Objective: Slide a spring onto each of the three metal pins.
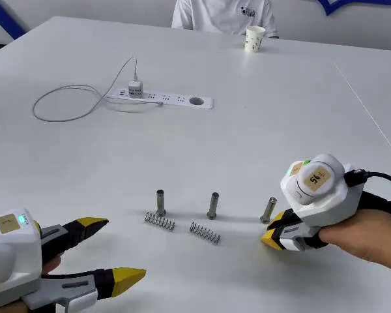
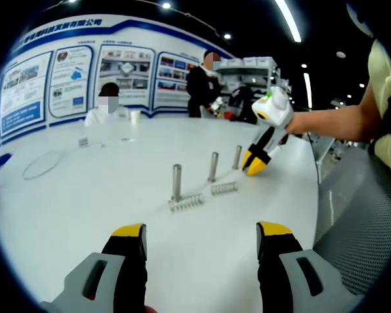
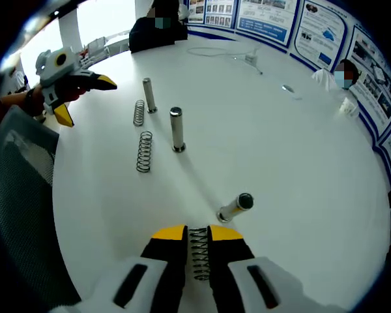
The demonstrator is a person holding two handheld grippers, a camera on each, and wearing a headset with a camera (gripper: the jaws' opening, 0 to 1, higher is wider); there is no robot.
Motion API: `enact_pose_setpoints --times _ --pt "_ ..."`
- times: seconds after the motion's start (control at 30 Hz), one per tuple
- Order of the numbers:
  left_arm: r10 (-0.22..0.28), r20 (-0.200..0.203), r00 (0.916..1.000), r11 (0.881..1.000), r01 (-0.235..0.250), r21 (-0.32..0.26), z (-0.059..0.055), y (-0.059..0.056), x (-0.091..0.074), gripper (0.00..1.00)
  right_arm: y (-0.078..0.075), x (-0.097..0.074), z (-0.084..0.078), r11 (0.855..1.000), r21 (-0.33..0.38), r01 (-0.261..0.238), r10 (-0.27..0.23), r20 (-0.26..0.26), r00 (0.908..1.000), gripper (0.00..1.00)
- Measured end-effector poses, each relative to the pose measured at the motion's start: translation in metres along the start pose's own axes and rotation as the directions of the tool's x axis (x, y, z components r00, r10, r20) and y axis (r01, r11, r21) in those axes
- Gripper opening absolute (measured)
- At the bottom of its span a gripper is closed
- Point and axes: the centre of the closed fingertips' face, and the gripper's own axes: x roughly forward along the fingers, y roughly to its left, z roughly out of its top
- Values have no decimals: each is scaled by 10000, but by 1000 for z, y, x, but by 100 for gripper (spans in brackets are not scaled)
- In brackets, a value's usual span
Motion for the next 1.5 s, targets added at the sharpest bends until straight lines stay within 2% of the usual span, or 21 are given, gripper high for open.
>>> enact_pose_setpoints --times 0.4,0.7,1.5 --pt "5 7 10000 10000 -5 -28 -1 0 -1 70 1 0 -1 9996 166 -215 217 -77 9997 13" --pt "15 38 10000 10000 -15 -47 0 1 -1 70 1 -1 -1 9999 66 -120 120 -108 9999 12" --pt "8 129 9999 9998 -11 214 8 -1 -4 69 -3 -26 16 9988 417 257 -289 778 9965 12"
